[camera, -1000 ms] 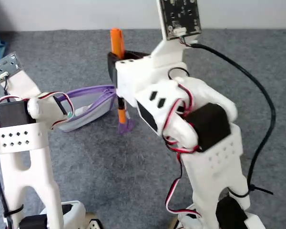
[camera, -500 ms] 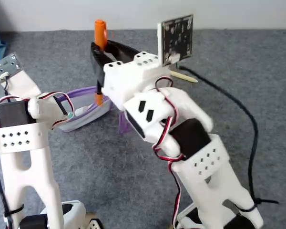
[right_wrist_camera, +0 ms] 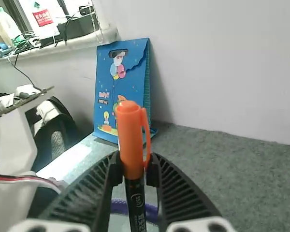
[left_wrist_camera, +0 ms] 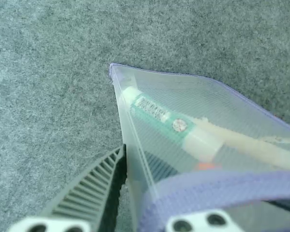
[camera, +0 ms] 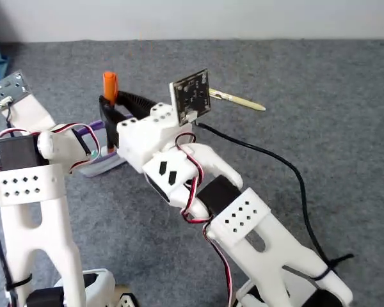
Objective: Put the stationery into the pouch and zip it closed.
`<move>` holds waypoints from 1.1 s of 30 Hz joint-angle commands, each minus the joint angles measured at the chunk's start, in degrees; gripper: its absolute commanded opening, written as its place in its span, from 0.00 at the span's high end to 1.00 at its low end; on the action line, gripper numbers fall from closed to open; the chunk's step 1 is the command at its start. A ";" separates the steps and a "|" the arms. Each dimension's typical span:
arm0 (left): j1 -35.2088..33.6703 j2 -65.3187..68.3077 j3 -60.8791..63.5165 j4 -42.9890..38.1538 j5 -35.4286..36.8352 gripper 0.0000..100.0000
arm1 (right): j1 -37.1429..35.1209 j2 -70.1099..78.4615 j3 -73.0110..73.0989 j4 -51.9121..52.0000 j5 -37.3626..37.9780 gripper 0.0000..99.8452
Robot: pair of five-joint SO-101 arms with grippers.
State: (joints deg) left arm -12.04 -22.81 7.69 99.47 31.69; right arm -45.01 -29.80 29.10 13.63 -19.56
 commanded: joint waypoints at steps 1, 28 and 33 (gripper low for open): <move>-0.09 2.02 -0.31 0.53 0.44 0.99 | -1.19 -3.38 0.00 -1.10 -3.60 0.99; -0.09 2.02 -0.31 0.44 0.44 0.99 | 17.01 -7.78 -13.45 30.55 -1.85 0.88; -0.09 2.02 -0.31 0.44 0.44 0.99 | 15.16 -8.48 -14.24 31.52 -2.02 0.96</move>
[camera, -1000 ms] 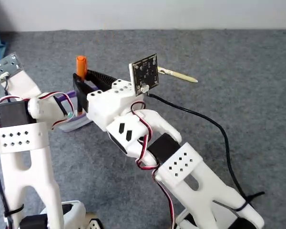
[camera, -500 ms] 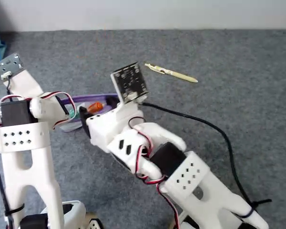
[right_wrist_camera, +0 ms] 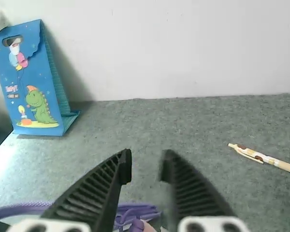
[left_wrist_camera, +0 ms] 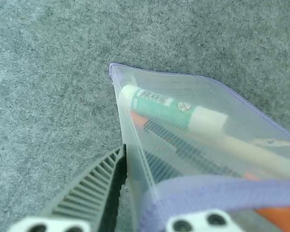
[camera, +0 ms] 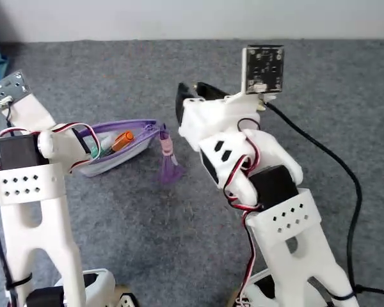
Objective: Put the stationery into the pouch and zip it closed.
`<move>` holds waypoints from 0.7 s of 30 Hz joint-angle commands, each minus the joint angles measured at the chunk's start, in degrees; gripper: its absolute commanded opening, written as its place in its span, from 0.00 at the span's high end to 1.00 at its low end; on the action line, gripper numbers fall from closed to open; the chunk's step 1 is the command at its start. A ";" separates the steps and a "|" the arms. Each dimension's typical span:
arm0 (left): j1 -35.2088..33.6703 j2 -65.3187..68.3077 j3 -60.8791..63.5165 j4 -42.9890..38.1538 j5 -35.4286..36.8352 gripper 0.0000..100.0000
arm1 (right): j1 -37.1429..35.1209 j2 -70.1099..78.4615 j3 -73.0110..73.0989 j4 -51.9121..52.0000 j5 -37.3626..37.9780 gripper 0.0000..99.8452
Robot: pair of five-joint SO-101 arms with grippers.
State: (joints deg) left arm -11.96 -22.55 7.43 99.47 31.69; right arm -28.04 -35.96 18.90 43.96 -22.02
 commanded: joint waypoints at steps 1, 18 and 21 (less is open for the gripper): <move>-0.18 1.76 -0.04 0.44 0.44 0.99 | -3.38 -2.33 -5.19 2.24 0.35 0.98; -0.18 1.76 -0.04 0.53 0.44 0.99 | -15.25 24.48 -5.80 5.14 -0.62 0.99; -0.18 1.76 -0.04 0.53 0.44 0.99 | -13.93 22.55 -16.62 14.20 -2.81 0.99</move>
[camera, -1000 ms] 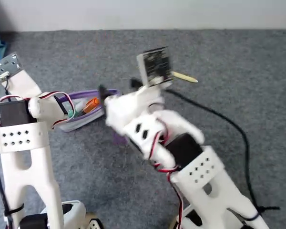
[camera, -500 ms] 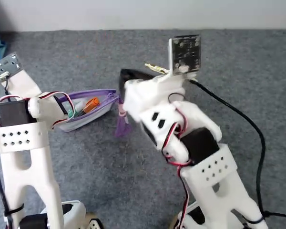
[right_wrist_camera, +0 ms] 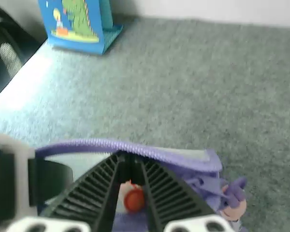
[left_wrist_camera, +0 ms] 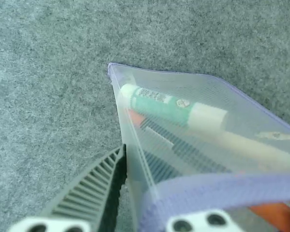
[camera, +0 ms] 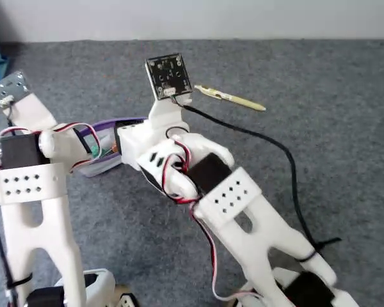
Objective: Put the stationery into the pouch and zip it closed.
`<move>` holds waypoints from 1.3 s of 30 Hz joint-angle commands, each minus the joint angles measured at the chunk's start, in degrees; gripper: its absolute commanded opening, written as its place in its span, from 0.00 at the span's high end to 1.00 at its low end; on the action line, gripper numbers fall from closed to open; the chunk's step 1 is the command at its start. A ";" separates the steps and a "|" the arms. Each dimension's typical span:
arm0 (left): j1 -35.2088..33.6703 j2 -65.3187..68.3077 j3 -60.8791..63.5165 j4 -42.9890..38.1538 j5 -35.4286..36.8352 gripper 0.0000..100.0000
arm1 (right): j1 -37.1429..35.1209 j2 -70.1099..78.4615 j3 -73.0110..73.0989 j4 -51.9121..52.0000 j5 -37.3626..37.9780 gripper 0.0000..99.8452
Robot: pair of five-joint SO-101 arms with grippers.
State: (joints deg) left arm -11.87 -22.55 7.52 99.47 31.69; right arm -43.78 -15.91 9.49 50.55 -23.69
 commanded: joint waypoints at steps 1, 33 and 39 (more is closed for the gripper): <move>-0.26 1.76 -0.13 0.53 0.44 0.99 | 2.68 1.45 -11.34 10.07 -1.49 0.99; -0.26 1.67 -0.13 0.53 0.44 0.99 | 5.85 18.77 -59.43 38.46 2.29 0.99; -0.26 1.67 -0.13 0.53 0.44 0.99 | 17.36 19.65 -62.07 38.20 8.88 0.99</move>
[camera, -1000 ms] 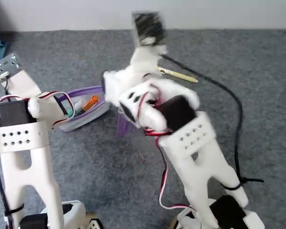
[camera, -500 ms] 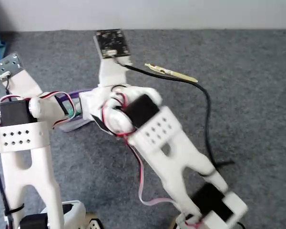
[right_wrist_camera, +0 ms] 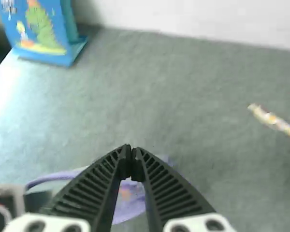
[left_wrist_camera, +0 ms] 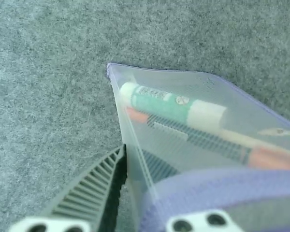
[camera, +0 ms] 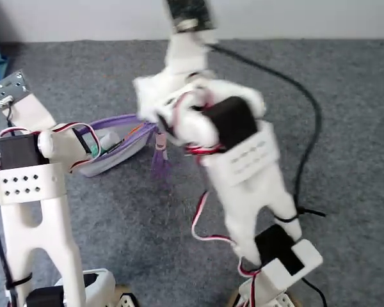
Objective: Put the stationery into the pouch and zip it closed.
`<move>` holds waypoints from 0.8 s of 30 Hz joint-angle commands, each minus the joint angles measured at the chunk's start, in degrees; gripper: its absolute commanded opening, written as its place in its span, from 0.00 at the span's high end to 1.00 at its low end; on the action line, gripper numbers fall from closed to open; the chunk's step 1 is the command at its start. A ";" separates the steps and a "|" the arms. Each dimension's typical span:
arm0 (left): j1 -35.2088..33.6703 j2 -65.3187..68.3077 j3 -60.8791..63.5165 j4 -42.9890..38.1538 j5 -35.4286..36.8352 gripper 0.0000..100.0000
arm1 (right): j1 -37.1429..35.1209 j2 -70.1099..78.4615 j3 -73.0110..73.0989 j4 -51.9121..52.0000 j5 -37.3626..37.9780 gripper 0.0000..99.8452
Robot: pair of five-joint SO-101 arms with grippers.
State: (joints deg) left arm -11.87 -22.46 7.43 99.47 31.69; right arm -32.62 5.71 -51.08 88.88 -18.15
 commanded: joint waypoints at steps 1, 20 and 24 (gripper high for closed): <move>-0.26 1.58 -0.04 0.53 0.44 0.99 | 8.75 -0.84 -0.18 -0.75 4.31 0.99; -0.26 1.23 -0.04 0.70 0.35 0.99 | 23.34 31.78 0.18 -7.69 37.63 0.62; -0.26 1.14 -0.04 0.79 0.35 0.99 | 23.25 36.88 -1.67 -12.70 44.84 0.62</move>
State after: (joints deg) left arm -11.87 -22.46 7.43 99.47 31.69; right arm -9.85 41.49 -48.97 79.91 22.02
